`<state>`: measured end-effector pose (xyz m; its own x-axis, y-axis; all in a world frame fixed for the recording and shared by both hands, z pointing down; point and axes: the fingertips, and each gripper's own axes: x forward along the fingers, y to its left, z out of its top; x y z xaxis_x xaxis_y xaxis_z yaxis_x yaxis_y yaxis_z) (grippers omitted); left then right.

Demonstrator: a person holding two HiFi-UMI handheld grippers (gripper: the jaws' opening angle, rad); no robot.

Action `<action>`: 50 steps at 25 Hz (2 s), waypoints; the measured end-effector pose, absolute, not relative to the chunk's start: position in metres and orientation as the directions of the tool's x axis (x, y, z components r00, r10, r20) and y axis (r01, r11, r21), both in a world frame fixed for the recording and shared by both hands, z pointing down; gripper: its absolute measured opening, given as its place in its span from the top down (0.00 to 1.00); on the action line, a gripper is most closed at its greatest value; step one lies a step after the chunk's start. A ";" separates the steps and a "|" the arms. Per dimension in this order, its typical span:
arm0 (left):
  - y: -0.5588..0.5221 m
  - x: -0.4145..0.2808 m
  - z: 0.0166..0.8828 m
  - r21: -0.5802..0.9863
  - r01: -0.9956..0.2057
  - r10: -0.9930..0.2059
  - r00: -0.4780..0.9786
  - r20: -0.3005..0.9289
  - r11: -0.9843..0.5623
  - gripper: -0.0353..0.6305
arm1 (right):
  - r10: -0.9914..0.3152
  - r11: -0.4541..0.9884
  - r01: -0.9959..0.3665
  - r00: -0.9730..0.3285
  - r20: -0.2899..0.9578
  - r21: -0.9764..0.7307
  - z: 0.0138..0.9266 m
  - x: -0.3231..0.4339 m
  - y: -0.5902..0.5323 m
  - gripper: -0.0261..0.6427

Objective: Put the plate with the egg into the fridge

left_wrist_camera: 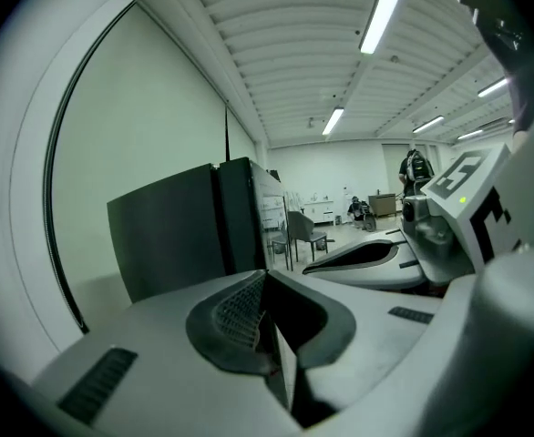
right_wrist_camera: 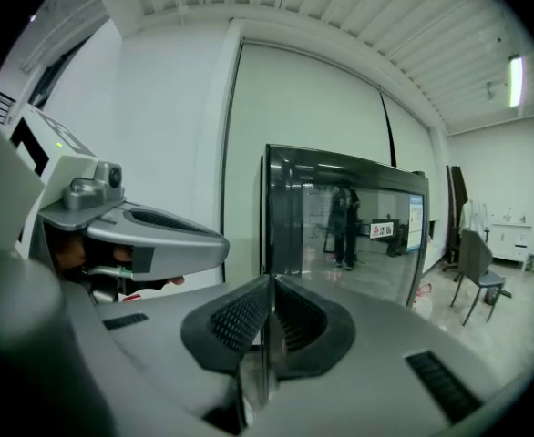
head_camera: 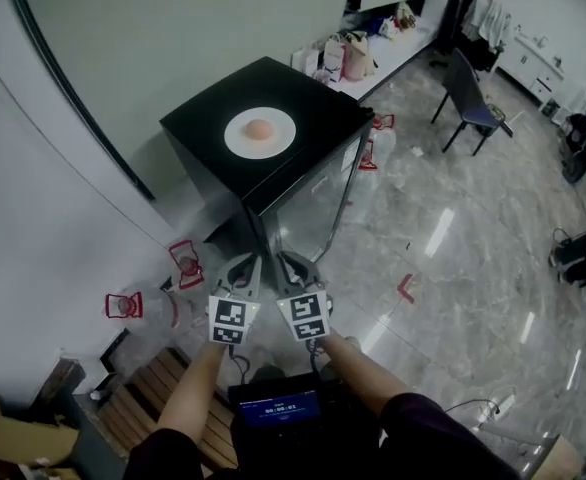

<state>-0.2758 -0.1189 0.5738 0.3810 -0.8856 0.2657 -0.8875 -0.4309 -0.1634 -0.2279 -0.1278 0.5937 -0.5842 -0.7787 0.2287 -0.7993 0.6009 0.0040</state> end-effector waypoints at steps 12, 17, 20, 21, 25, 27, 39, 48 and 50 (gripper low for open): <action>-0.127 -0.304 0.614 -0.114 -0.772 -0.765 0.577 0.288 -0.625 0.93 | -0.894 0.315 -0.949 -0.289 0.341 0.021 0.644 -0.245 -0.130 0.88; -0.135 -0.304 0.630 -0.107 -0.737 -0.731 0.621 0.283 -0.668 0.93 | -0.907 0.294 -0.952 -0.248 0.339 0.090 0.658 -0.253 -0.142 0.83; -0.139 -0.308 0.636 -0.103 -0.736 -0.729 0.621 0.287 -0.669 0.93 | -0.926 0.239 -0.960 -0.181 0.330 0.145 0.660 -0.253 -0.158 0.83; -0.140 -0.310 0.637 -0.101 -0.739 -0.731 0.619 0.288 -0.666 0.93 | -0.931 0.222 -0.963 -0.162 0.328 0.154 0.661 -0.254 -0.162 0.83; -0.145 -0.318 0.635 -0.090 -0.748 -0.737 0.615 0.280 -0.658 0.93 | -0.950 0.140 -0.979 -0.091 0.298 0.148 0.661 -0.253 -0.168 0.82; -0.146 -0.322 0.635 -0.090 -0.749 -0.739 0.614 0.279 -0.657 0.93 | -0.956 0.097 -0.989 -0.060 0.287 0.116 0.660 -0.250 -0.169 0.82; -0.160 -0.330 0.636 -0.092 -0.747 -0.736 0.614 0.283 -0.659 0.93 | -0.955 0.066 -0.998 -0.056 0.290 0.024 0.659 -0.249 -0.169 0.83; -0.153 -0.304 0.640 -0.084 -0.687 -0.677 0.675 0.294 -0.722 0.93 | -0.960 0.092 -0.996 -0.090 0.266 -0.003 0.656 -0.217 -0.146 0.86; -0.152 -0.288 0.640 -0.078 -0.654 -0.644 0.707 0.292 -0.753 0.93 | -0.958 0.129 -0.992 -0.127 0.257 -0.010 0.657 -0.199 -0.135 0.86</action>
